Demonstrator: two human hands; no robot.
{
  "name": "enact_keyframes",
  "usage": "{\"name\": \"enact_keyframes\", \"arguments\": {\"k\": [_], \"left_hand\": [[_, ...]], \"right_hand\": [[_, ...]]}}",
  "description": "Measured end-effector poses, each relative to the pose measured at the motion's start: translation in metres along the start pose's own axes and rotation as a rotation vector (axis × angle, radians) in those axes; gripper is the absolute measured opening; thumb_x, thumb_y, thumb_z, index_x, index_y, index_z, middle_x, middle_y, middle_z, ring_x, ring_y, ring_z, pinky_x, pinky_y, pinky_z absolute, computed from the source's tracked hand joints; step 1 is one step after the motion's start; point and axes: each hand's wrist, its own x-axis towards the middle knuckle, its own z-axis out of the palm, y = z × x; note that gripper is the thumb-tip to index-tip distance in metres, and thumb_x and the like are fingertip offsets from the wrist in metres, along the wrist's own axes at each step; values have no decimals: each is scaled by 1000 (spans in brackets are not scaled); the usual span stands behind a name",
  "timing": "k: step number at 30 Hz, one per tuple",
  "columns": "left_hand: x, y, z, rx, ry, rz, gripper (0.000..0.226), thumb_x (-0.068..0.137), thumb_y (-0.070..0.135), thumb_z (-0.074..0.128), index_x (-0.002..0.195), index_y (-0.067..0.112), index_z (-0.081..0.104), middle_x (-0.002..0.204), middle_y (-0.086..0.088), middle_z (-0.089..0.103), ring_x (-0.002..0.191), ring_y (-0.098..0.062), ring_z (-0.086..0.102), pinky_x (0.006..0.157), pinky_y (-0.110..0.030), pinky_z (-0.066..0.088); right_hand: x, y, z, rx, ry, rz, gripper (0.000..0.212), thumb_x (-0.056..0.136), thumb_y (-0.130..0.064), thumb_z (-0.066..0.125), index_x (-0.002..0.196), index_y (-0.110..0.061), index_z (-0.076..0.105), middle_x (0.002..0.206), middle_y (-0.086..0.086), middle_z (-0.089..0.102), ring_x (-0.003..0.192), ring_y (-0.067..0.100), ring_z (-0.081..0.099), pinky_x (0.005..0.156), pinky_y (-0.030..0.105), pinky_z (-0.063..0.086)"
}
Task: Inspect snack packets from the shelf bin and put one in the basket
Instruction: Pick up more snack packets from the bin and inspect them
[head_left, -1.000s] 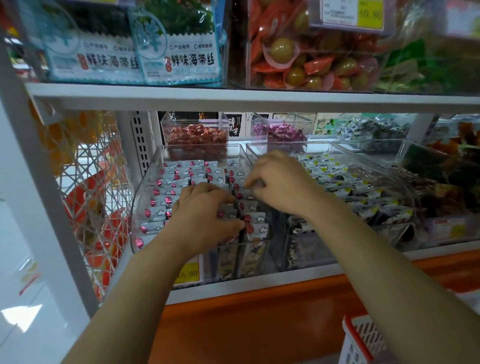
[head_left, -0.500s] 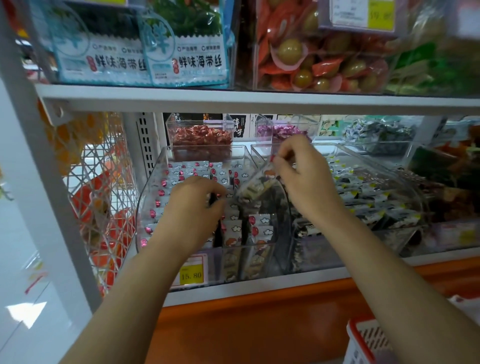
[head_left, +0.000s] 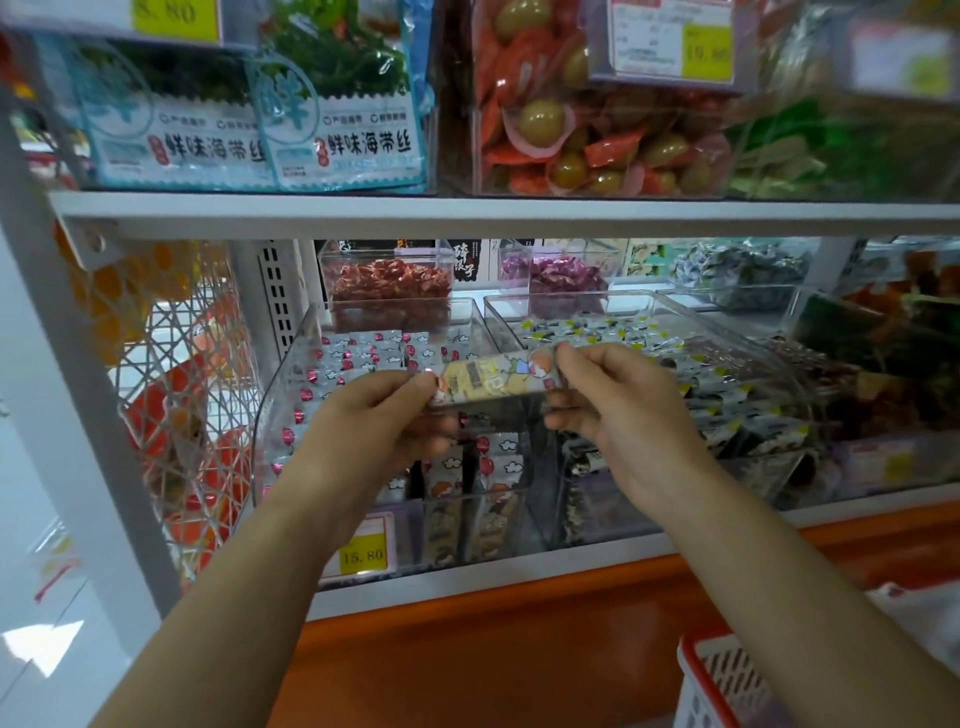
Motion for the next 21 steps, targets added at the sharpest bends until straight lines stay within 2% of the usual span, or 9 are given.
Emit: {"name": "enact_keyframes", "arguments": {"k": [4,8,11,14,18,21], "left_hand": [[2,2,1,-256,36,-80,24,91,25,55,82,4,60,60,-7,67,57,-12,66,50,-17,52],[3,2,1,-311,70,-103,17,90,20,57,83,4,58,55,-5,63,52,-11,65,48,-17,51],[3,1,1,-374,61,-127,14,88,16,59,87,3,59,61,-7,63,49,-10,62,45,-16,50],[2,1,0,-367,27,-129,12,91,14,54,88,5,61,58,-4,61,47,-7,58,43,-14,47],[3,1,0,-211,-18,-30,32,93,11,50,69,12,70,64,-3,66,59,-12,65,53,-19,54],[0,1,3,-128,-64,29,12,85,15,60,84,11,71,79,-4,71,72,-14,67,63,-20,55]], "right_hand": [[1,1,-3,121,-25,119,18,90,-17,57,80,-6,68,61,2,59,51,10,56,47,21,49],[3,1,-3,265,-14,262,15,89,-18,58,80,-7,64,54,3,58,45,11,53,41,22,45],[4,2,-5,342,-14,325,14,89,-18,58,82,-7,63,54,4,58,44,10,53,40,20,45],[4,4,-7,230,-20,230,11,92,-14,55,85,-7,61,60,4,60,46,11,56,41,21,46],[3,4,-10,136,-21,61,9,93,-10,53,90,-11,61,63,-4,68,57,13,65,50,23,52],[2,7,-9,44,-34,-4,4,89,-13,59,87,-9,61,71,-3,64,63,9,66,56,25,55]]}}
